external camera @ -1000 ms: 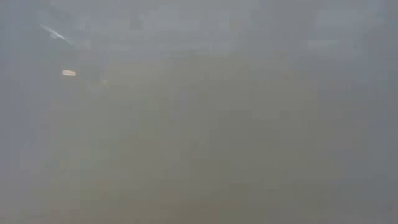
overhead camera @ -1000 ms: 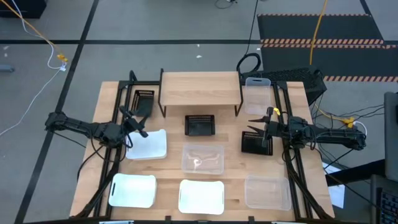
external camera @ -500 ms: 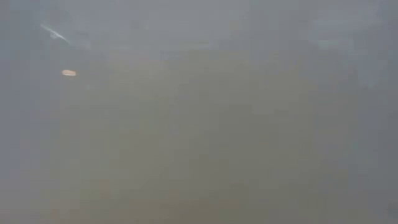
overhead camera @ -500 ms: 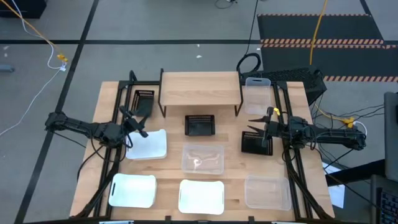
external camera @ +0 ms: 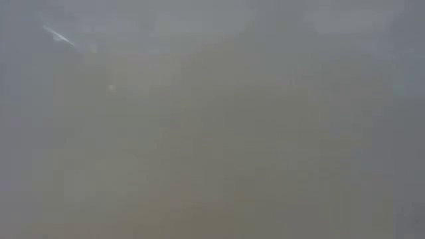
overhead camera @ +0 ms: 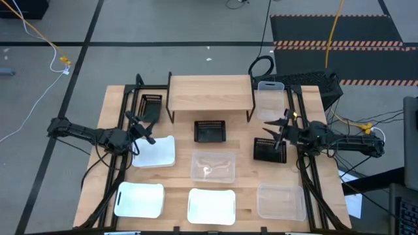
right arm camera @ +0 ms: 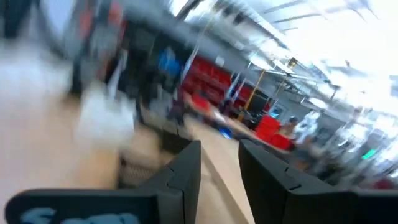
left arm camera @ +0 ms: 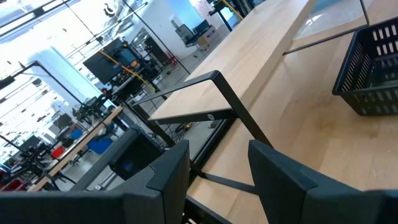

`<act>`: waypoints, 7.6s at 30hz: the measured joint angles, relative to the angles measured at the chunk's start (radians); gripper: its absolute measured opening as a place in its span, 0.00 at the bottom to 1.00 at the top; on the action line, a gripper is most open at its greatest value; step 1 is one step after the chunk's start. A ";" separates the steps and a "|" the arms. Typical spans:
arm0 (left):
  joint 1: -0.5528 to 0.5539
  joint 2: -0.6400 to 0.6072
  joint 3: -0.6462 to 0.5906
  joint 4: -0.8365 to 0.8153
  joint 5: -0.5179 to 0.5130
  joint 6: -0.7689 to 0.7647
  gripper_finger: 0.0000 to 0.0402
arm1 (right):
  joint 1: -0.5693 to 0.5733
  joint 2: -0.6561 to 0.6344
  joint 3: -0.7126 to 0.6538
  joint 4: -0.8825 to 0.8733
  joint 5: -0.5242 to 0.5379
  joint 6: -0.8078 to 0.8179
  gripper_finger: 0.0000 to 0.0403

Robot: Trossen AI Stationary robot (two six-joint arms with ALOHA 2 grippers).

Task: Stack baskets on shelf by color
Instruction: Put the bottom black bin on the shelf, then stack the bottom black bin on the black bin on the shelf

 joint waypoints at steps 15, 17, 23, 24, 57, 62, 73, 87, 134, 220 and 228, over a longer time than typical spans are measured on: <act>0.000 0.000 0.000 0.001 0.005 0.166 0.42 | -0.005 0.058 0.000 -0.055 -0.001 0.794 0.26; 0.000 0.000 0.000 0.001 0.005 0.180 0.42 | -0.006 0.067 0.000 -0.054 0.024 0.726 0.26; 0.000 0.000 0.000 0.005 0.005 0.343 0.42 | -0.006 0.088 0.000 0.004 0.024 0.678 0.26; 0.000 0.000 0.000 0.005 0.006 0.365 0.42 | -0.006 0.098 0.000 -0.006 -0.001 0.693 0.26; 0.000 0.000 0.000 0.092 0.006 0.423 0.42 | 0.172 1.006 0.849 -1.165 -0.095 0.405 0.37; 0.000 0.000 0.000 0.126 0.005 0.580 0.42 | 0.244 1.078 0.973 -1.500 0.081 0.133 0.37; 0.000 0.000 0.000 0.130 0.005 0.730 0.42 | 0.387 1.140 0.895 -1.709 -0.166 0.068 0.37; 0.000 0.000 0.000 0.140 0.005 0.795 0.42 | 0.454 1.148 0.681 -1.503 0.003 -0.094 0.37; 0.000 0.000 0.000 0.136 0.006 0.774 0.42 | -0.334 1.603 1.703 -1.487 0.050 0.215 0.01; 0.000 0.000 0.000 0.320 0.025 0.625 0.42 | -0.072 1.584 0.967 -0.419 -0.107 -0.999 0.27; 0.000 0.000 0.000 0.319 0.025 0.625 0.42 | -0.084 1.601 0.967 -0.362 -0.165 -1.005 0.27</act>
